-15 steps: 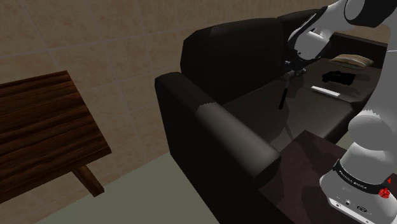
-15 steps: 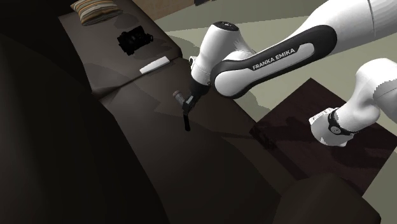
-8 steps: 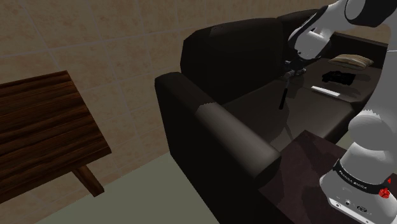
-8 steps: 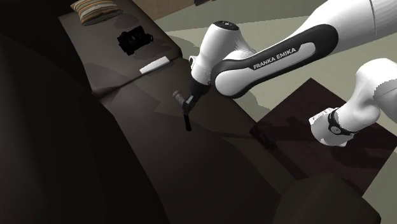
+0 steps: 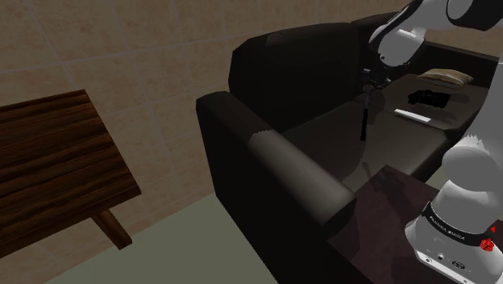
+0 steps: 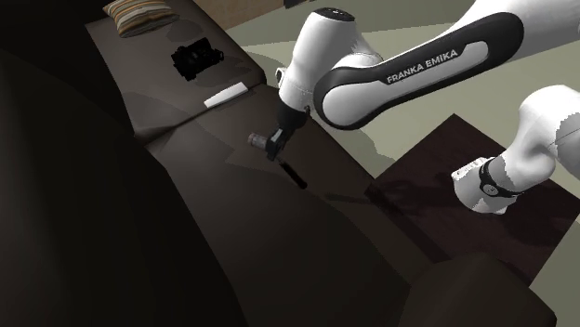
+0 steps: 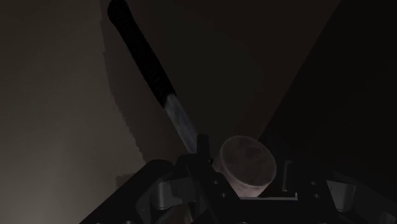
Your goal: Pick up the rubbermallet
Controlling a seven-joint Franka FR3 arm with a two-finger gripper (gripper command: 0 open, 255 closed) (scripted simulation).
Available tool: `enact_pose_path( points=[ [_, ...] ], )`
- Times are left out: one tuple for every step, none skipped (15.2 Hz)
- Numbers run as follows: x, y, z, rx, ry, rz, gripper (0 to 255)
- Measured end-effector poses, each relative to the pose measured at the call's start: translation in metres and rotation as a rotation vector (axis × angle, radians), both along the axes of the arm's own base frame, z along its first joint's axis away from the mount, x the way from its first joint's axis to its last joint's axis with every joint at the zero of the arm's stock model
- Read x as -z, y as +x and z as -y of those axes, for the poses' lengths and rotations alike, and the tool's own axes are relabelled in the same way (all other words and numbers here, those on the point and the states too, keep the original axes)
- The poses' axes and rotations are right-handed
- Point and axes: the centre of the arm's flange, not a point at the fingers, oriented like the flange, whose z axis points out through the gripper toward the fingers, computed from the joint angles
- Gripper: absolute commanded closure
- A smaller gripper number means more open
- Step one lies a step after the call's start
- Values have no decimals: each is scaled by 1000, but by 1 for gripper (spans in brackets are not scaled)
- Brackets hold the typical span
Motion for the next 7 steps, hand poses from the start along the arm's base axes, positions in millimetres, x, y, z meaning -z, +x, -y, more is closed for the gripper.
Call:
enact_pose_path(
  points=[
    [-6,0,0,0,0,0,255],
    [-12,1,1,0,0,0,255],
    [-16,1,1,0,0,0,255],
    [-21,1,0,0,0,0,255],
    [-26,1,0,0,0,0,255],
    [-32,1,1,0,0,0,255],
    [-35,0,0,0,0,0,255]
  ],
)
